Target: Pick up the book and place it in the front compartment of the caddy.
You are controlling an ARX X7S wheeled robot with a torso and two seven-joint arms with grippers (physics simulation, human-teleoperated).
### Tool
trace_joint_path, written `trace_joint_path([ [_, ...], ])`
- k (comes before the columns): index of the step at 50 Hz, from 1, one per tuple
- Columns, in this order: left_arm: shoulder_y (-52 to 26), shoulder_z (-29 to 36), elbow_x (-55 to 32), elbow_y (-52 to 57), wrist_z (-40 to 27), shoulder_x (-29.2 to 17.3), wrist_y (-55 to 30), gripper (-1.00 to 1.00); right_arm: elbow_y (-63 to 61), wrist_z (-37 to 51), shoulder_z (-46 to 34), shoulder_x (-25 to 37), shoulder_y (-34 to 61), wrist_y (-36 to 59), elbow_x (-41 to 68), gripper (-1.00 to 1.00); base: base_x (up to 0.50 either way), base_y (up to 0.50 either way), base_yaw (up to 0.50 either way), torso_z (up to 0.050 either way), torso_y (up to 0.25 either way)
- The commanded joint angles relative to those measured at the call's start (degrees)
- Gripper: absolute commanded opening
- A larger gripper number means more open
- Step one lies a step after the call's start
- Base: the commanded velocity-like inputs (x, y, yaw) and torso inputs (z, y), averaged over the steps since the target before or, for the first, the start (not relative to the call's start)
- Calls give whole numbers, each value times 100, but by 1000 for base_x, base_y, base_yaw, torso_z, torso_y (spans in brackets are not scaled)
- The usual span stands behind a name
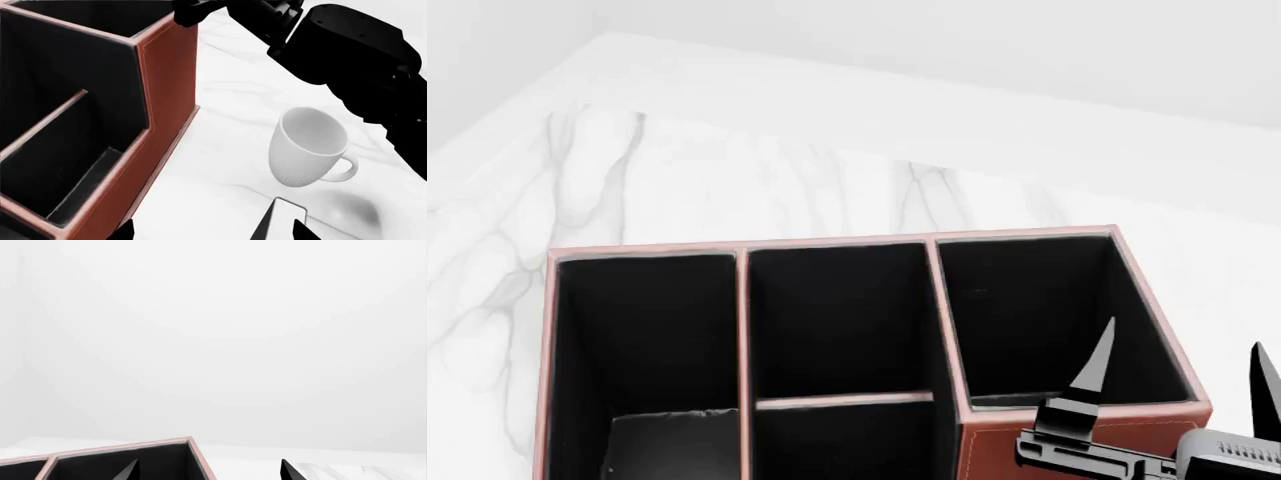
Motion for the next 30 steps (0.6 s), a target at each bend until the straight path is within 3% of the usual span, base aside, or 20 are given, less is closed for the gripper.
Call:
trace_joint_path([
  [1, 33, 214, 259, 207, 301, -61, 152, 100, 2, -87, 64, -68, -16, -41, -105, 100, 0, 0, 0, 0, 0],
  [19, 71, 693, 679, 455, 900, -220, 564, 100, 29, -53, 33, -33, -9, -69, -99, 100, 0, 0, 0, 0, 0],
  [30, 20, 1594, 1723, 402, 1531, -467, 1026, 100, 50, -37, 32, -21, -30, -134, -78, 100, 0, 0, 0, 0, 0],
])
